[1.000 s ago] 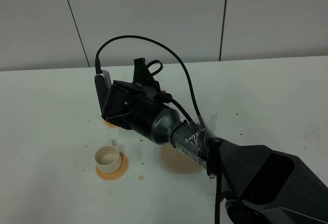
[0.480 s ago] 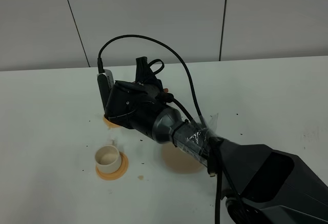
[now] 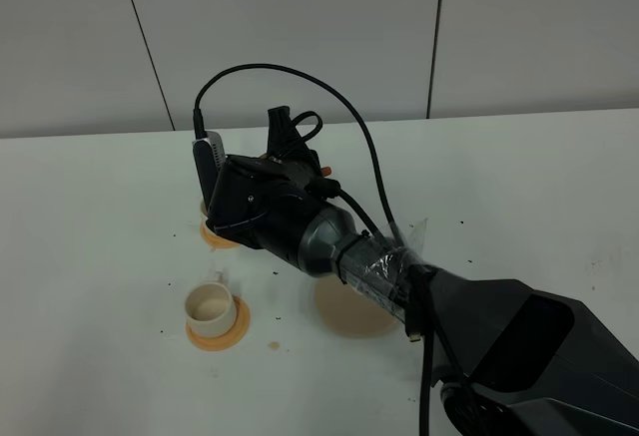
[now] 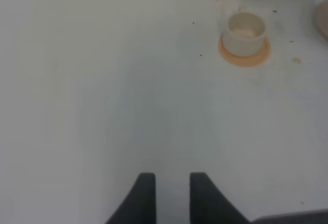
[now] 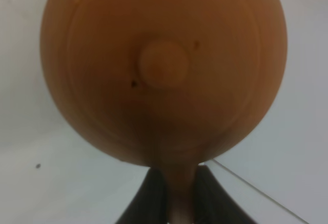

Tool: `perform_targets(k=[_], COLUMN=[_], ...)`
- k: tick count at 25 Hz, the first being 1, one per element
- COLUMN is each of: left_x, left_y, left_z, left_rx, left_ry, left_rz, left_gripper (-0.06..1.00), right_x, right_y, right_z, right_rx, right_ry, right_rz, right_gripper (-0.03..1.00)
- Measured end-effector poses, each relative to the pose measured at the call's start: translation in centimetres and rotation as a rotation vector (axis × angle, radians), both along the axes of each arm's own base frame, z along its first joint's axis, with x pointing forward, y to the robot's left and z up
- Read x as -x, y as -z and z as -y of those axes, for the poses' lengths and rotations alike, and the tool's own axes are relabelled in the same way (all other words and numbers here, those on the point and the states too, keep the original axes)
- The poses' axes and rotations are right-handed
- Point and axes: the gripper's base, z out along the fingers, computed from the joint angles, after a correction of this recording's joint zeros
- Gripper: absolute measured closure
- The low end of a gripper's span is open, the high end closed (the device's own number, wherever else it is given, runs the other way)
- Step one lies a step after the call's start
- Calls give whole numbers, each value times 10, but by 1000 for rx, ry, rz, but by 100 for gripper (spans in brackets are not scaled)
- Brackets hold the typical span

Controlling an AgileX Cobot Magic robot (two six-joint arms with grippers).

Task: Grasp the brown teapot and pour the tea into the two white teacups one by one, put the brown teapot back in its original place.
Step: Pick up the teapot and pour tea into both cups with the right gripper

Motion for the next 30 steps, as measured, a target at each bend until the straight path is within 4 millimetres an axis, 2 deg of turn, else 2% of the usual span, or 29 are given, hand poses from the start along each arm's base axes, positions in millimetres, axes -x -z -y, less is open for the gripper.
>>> perform_targets(k=[8,30], left_x=[0,0], left_y=[0,0], left_z=[0,0], left_rx=[0,0], left_ry=[0,0], left_rz=[0,0], left_gripper=[71,71], right_x=[0,-3], right_y=[-14,-18], right_z=[1,-1], right_rx=[-19,-7], right_ry=[0,-39], right_rz=[18,80], right_gripper=[87,87])
